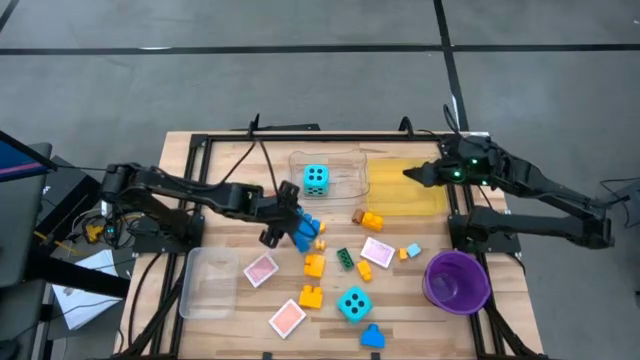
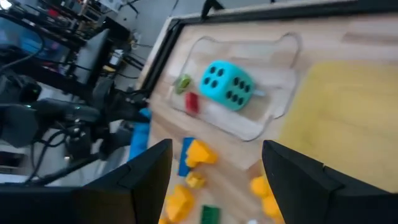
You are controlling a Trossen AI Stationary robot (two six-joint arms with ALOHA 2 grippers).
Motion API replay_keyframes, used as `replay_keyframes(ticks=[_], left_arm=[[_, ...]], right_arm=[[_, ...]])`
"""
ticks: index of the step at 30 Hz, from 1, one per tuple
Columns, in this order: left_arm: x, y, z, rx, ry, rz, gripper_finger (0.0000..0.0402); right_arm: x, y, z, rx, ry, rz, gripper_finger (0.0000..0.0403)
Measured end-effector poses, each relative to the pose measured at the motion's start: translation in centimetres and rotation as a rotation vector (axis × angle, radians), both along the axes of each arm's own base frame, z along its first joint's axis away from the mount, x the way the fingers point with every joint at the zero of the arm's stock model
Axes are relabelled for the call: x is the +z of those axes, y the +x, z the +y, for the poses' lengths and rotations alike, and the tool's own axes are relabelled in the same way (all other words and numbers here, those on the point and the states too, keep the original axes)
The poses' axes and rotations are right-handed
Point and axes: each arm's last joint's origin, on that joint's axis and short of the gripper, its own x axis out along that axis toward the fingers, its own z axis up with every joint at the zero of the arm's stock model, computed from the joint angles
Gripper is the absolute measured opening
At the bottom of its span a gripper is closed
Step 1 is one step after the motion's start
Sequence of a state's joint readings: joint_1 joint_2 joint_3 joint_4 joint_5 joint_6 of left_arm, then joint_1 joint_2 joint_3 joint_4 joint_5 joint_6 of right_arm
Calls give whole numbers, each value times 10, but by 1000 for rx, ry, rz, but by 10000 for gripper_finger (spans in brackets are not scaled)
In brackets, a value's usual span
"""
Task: Pick & Place Toys
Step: Put the blue game piece into the yellow bin
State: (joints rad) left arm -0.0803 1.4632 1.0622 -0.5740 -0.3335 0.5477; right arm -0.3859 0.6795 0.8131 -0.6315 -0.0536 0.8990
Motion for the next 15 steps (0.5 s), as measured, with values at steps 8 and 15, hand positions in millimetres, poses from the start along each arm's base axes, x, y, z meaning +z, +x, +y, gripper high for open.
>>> replay_keyframes(ticks=[8,15], left_arm=[[1,7,0,17,156,-40,254],[6,9,3,96,247,-85,254]], right_arm=[[-1,46,3,62,90,-100,242],[-17,93,11,153,163,-118,242]])
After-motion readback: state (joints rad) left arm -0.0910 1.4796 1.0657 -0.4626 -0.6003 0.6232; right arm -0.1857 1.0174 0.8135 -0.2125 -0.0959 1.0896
